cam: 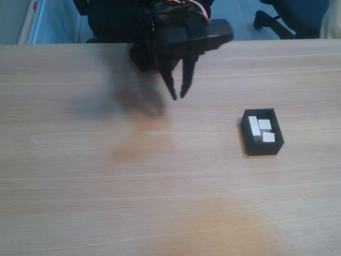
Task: Pick blocks and place them in the box.
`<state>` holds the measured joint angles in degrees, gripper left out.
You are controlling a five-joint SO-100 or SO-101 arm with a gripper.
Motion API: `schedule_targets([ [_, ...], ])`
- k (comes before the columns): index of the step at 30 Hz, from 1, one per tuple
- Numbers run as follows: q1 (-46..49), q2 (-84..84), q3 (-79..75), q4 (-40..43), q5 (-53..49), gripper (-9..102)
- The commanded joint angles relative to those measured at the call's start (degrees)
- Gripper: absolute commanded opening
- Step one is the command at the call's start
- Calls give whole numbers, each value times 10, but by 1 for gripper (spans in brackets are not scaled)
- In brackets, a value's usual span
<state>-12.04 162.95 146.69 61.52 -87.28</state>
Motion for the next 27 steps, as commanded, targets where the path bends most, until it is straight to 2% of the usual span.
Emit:
schedule_targets([
  [1, 34, 87, 42, 10, -18, 0],
  [11, 140, 308, 212, 121, -3, 0],
  [15, 156, 323, 270, 106, 11, 0],
  [20, 156, 324, 373, 43, 11, 0],
  [27, 125, 324, 373, 163, 25, 0],
])
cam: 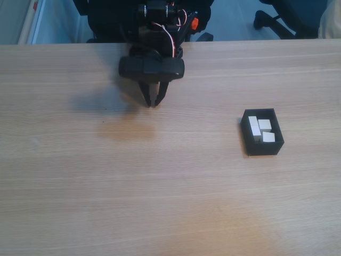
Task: Pick blocks and place them in the box.
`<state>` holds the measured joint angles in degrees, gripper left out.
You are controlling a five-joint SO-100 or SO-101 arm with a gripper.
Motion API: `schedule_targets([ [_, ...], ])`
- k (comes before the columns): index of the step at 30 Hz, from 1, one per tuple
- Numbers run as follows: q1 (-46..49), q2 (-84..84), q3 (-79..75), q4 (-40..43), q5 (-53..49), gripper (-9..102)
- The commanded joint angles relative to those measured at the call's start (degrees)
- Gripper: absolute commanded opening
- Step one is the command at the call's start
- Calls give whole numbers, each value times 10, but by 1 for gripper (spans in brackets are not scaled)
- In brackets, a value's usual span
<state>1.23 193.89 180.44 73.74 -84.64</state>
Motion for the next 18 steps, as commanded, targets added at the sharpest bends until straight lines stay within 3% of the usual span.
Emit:
schedule_targets([
  [1, -8, 15, 35, 57, 0, 0],
  [18, -10, 15, 35, 78, -1, 0],
])
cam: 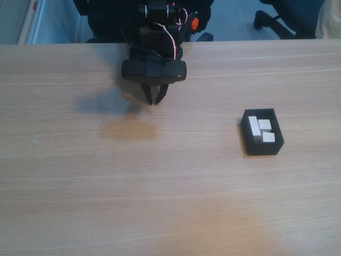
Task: Pick blocks and place them in the box.
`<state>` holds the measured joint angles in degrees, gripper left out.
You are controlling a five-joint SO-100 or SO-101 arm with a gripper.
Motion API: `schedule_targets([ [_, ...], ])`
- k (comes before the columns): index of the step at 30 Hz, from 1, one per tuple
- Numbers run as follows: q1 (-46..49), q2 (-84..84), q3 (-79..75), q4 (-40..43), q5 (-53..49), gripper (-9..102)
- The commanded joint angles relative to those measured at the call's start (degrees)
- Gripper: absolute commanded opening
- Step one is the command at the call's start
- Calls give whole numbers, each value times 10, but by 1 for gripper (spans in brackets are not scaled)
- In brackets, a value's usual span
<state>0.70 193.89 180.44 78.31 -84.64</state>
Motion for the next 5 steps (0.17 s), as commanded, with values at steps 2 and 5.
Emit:
schedule_targets([
  [2, -4, 15, 35, 33, -1, 0],
  [5, -4, 15, 35, 33, -1, 0],
])
